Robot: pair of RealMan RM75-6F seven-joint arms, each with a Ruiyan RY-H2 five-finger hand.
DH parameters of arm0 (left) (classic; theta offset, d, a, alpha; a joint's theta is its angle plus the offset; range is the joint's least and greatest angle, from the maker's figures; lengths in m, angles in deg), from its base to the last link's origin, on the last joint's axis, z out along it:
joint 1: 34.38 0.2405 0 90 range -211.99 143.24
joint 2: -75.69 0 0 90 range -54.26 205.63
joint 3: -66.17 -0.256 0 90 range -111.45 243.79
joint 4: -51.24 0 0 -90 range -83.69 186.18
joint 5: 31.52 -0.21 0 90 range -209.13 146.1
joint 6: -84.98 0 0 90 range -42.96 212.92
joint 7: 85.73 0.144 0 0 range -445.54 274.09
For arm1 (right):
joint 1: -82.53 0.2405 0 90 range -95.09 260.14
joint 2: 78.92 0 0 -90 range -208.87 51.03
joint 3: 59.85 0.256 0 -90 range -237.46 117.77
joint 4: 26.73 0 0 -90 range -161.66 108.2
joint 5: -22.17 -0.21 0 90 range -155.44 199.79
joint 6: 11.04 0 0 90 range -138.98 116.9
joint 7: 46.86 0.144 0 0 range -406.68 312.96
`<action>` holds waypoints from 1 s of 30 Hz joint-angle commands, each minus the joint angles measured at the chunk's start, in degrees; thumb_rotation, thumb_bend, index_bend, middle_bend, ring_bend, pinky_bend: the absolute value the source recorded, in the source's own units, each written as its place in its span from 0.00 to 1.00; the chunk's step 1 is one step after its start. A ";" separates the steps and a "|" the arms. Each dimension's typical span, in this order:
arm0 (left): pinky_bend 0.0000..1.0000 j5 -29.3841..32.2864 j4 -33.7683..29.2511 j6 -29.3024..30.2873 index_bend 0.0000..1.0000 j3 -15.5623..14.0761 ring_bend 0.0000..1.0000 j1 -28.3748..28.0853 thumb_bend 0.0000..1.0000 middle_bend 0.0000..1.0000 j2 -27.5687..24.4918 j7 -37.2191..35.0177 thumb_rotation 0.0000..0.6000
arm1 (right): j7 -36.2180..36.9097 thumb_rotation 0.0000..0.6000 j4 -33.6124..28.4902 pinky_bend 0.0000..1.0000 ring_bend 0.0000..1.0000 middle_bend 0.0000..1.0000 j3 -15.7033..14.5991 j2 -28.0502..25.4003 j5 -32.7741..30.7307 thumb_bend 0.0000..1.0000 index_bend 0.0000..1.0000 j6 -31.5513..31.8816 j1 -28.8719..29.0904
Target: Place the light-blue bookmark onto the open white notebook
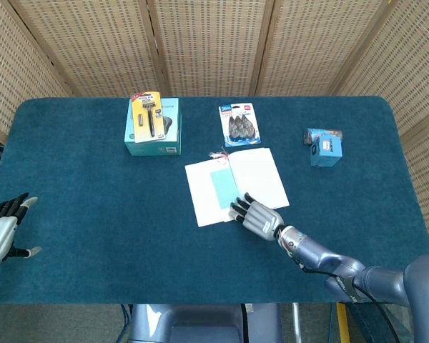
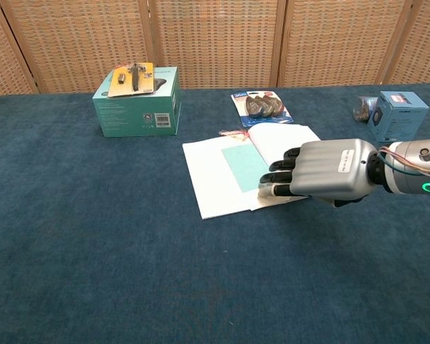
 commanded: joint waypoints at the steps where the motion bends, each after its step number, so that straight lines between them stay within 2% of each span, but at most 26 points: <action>1: 0.00 -0.08 -0.02 0.03 0.00 -0.03 0.00 0.02 0.00 0.00 -0.01 -0.05 1.00 | 0.10 1.00 -0.23 0.12 0.00 0.02 0.21 -0.24 0.16 1.00 0.00 0.21 -0.18; 6: 0.00 -0.15 -0.07 0.07 0.00 -0.07 0.00 0.03 0.00 0.00 0.00 -0.06 1.00 | 1.19 1.00 -1.45 0.12 0.00 0.03 0.82 -1.15 1.05 1.00 0.00 1.50 -0.70; 10: 0.00 -0.38 -0.13 0.14 0.00 -0.12 0.00 0.04 0.00 0.00 -0.06 -0.13 1.00 | 3.49 1.00 -4.38 0.12 0.00 0.03 1.70 -3.38 3.33 1.00 0.00 4.84 -1.62; 12: 0.00 -0.71 -0.31 0.38 0.00 -0.20 0.00 0.14 0.00 0.00 -0.19 -0.30 1.00 | 6.18 1.00 -7.51 0.12 0.00 0.03 2.98 -5.96 5.00 1.00 0.00 9.57 -3.09; 13: 0.00 -1.42 -0.67 1.16 0.00 -0.33 0.00 0.49 0.00 0.00 -0.50 -0.69 1.00 | 10.80 1.00 -10.74 0.12 0.00 0.03 3.58 -9.36 7.09 1.00 0.00 16.13 -6.01; 15: 0.00 -2.25 -0.88 1.94 0.00 -0.50 0.00 0.85 0.00 0.00 -0.81 -1.25 1.00 | 16.15 1.00 -11.47 0.12 0.00 0.03 3.37 -11.73 9.56 1.00 0.00 22.11 -9.21; 16: 0.00 -2.64 -0.96 2.36 0.00 -0.55 0.00 1.04 0.00 0.00 -0.97 -1.56 1.00 | 18.67 1.00 -11.19 0.12 0.00 0.03 3.28 -12.51 10.26 0.93 0.00 24.97 -10.95; 18: 0.00 -3.54 -1.12 3.27 0.00 -0.73 0.00 1.46 0.00 0.00 -1.31 -2.22 1.00 | 24.08 1.00 -9.86 0.12 0.00 0.01 2.98 -13.84 10.66 0.66 0.00 31.22 -15.44; 19: 0.00 -3.93 -1.16 3.66 0.00 -0.81 0.00 1.64 0.00 0.00 -1.44 -2.49 1.00 | 26.32 1.00 -9.07 0.12 0.00 0.01 2.79 -14.22 10.46 0.45 0.00 33.56 -17.43; 20: 0.00 -4.36 -1.23 4.13 0.00 -0.89 0.00 1.85 0.00 0.00 -1.58 -2.71 1.00 | 29.25 1.00 -8.07 0.12 0.00 0.00 2.57 -14.60 9.61 0.30 0.00 36.19 -19.98; 22: 0.00 -4.89 -1.31 4.73 0.00 -1.06 0.00 2.16 0.00 0.00 -1.75 -2.92 1.00 | 34.42 1.00 -5.54 0.12 0.00 0.00 2.23 -14.42 9.08 0.16 0.00 39.95 -23.73; 26: 0.00 -5.36 -1.40 5.96 0.00 -1.12 0.00 2.67 0.00 0.00 -1.69 -2.34 1.00 | 42.29 1.00 -0.24 0.12 0.00 0.00 2.53 -12.67 5.90 0.06 0.00 44.56 -29.91; 27: 0.00 -5.45 -1.52 6.63 0.00 -1.07 0.00 2.92 0.00 0.00 -1.62 -1.91 1.00 | 45.87 1.00 1.51 0.12 0.00 0.00 2.87 -11.59 3.58 0.04 0.00 46.15 -32.73; 30: 0.00 -5.73 -1.90 8.40 0.00 -0.95 0.00 3.60 0.00 0.00 -1.28 -0.80 1.00 | 52.36 1.00 6.17 0.10 0.00 0.00 3.51 -8.52 2.48 0.00 0.00 49.25 -36.82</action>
